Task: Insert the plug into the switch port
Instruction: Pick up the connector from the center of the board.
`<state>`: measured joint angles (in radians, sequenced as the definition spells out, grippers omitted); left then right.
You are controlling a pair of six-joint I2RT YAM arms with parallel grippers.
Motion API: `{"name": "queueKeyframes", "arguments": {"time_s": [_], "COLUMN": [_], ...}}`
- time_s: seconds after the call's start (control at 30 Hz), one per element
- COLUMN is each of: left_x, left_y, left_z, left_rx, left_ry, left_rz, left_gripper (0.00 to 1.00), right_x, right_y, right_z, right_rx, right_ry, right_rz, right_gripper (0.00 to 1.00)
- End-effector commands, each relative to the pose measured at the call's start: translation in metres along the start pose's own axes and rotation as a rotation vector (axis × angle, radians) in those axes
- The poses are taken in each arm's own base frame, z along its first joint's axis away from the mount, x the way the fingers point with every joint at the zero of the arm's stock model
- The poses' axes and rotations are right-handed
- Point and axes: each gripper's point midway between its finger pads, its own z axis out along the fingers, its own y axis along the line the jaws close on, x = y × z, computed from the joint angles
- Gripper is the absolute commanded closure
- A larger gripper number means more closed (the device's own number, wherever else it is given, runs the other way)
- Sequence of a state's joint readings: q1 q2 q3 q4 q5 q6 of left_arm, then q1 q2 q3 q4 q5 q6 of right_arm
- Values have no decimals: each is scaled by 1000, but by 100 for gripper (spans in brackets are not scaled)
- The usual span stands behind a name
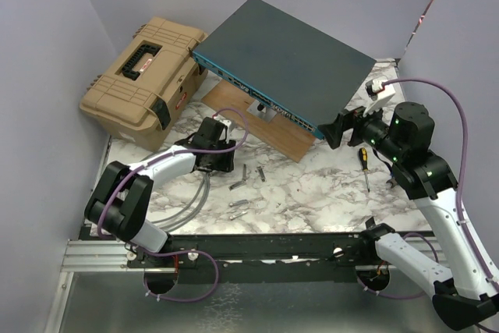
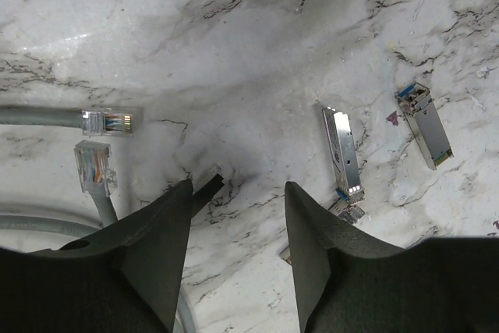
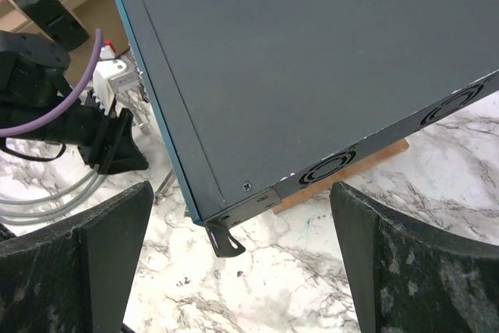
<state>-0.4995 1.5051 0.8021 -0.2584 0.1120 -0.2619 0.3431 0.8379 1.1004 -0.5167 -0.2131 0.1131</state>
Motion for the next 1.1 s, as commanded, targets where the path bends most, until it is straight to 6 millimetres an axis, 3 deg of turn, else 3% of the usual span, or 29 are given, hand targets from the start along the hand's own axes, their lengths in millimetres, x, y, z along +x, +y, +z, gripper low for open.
{"name": "queueKeyframes", "arguments": {"time_s": [0.0, 0.13, 0.27, 0.4, 0.7, 1.07], "left_x": [9, 12, -1, -7, 32, 52], "left_y": [-6, -6, -6, 0, 19, 24], "left_z": [-4, -4, -15, -26, -21, -11], "left_rx": [16, 11, -2, -42, -122, -144], "left_ry": [15, 13, -23, -39, 69, 136], "left_rz": [-36, -53, -30, -23, -45, -75], "left_gripper": [48, 46, 38, 37, 37, 50], "right_x": [5, 7, 5, 6, 8, 7], "right_y": [3, 3, 4, 5, 7, 7], "right_z": [2, 2, 2, 2, 2, 4], "right_rx": [-23, -24, -31, -33, -45, -51], "right_ry": [5, 7, 5, 5, 7, 0], "right_rz": [-8, -5, -4, 0, 8, -3], "right_gripper": [0, 0, 0, 0, 0, 0]}}
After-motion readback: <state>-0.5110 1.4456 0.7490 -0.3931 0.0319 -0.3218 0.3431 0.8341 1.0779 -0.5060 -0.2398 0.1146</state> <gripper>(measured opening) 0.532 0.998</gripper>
